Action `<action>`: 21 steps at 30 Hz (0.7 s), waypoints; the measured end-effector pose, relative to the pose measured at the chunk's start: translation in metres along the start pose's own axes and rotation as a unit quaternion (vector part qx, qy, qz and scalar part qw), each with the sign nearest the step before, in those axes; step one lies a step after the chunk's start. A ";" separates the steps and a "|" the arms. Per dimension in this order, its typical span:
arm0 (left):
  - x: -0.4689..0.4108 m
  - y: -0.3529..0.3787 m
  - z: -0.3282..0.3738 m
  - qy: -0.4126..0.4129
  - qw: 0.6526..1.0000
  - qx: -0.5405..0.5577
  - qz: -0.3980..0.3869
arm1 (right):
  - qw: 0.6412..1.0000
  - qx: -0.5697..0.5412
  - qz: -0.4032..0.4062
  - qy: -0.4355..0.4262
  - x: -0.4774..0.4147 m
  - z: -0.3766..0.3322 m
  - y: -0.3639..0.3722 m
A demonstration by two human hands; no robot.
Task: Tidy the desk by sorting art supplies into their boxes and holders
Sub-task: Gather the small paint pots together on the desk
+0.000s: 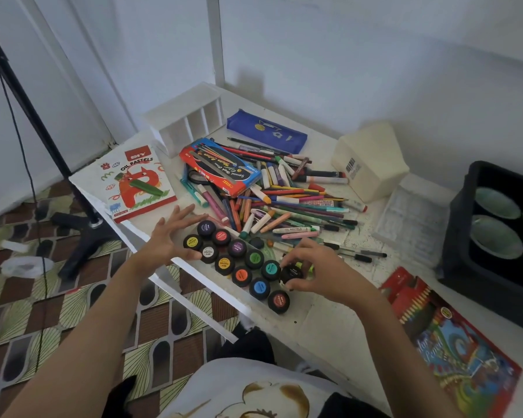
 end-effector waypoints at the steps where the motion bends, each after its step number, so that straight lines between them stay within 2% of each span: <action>1: 0.000 0.000 0.000 -0.001 1.000 -0.003 -0.001 | 1.000 0.005 0.003 0.000 0.001 0.000 0.000; 11: 0.000 -0.001 0.000 -0.006 1.000 0.002 0.004 | 0.999 0.030 0.017 0.027 0.000 0.005 0.005; 21: 0.000 -0.001 0.001 0.003 1.000 0.000 0.007 | 0.987 0.080 0.052 0.127 -0.001 0.010 0.008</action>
Point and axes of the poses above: each hand's wrist, its own x-axis away from the middle knuckle, its own y-axis out of the palm, z = x × y, the point moved 8 cm from there along -x, towards the middle knuckle, and after that the axes turned 2 degrees about -x, right-handed, at the moved point
